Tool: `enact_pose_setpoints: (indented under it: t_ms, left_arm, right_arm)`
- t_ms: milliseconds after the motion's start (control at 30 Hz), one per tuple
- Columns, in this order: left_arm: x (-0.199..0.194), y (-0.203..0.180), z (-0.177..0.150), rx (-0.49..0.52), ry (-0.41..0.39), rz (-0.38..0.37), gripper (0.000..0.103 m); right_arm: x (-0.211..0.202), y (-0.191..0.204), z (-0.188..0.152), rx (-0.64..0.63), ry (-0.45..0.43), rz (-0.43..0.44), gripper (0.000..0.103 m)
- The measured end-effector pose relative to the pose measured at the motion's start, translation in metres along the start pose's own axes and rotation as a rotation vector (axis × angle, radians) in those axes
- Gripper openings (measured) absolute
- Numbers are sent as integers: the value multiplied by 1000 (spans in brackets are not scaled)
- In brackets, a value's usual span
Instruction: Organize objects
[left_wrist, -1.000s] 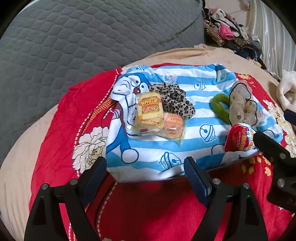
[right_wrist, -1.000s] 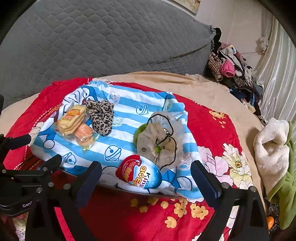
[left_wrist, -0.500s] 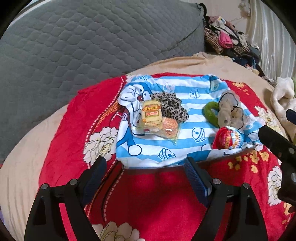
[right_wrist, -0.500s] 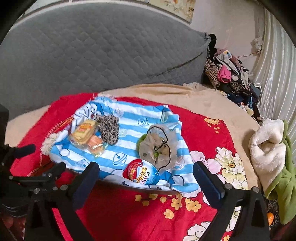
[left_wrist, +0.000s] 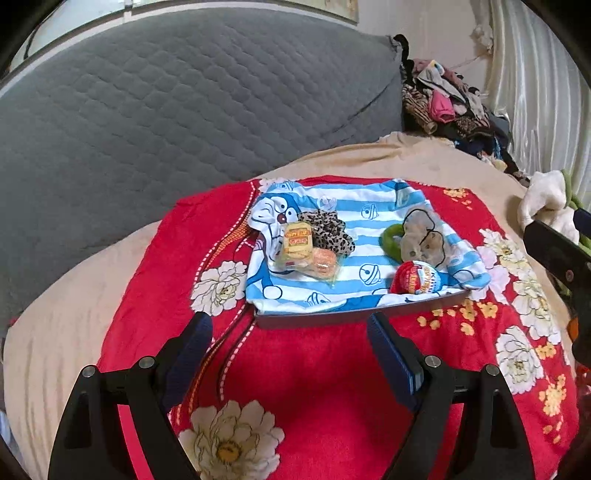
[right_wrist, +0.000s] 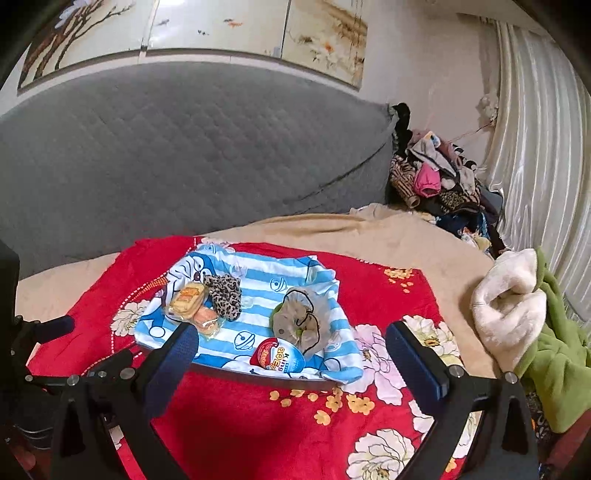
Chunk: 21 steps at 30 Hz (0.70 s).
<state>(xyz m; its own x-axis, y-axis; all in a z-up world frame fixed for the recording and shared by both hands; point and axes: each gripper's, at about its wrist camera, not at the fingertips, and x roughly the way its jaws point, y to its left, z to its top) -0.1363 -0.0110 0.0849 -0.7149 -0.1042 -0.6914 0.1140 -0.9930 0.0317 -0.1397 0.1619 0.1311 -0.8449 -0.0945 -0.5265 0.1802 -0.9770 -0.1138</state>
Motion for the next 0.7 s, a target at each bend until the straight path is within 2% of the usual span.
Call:
enact_pose_setpoints:
  t_ms: [433,700]
  left_arm:
    - [-58,2,-6,-10,-65,-5,87]
    - [-80,3,-19,-3,-81,-5,87]
  right_arm:
    - [-54,-2,-12,4,-45,-12,102]
    - [-79,2,-26,-2,-57,-13,102]
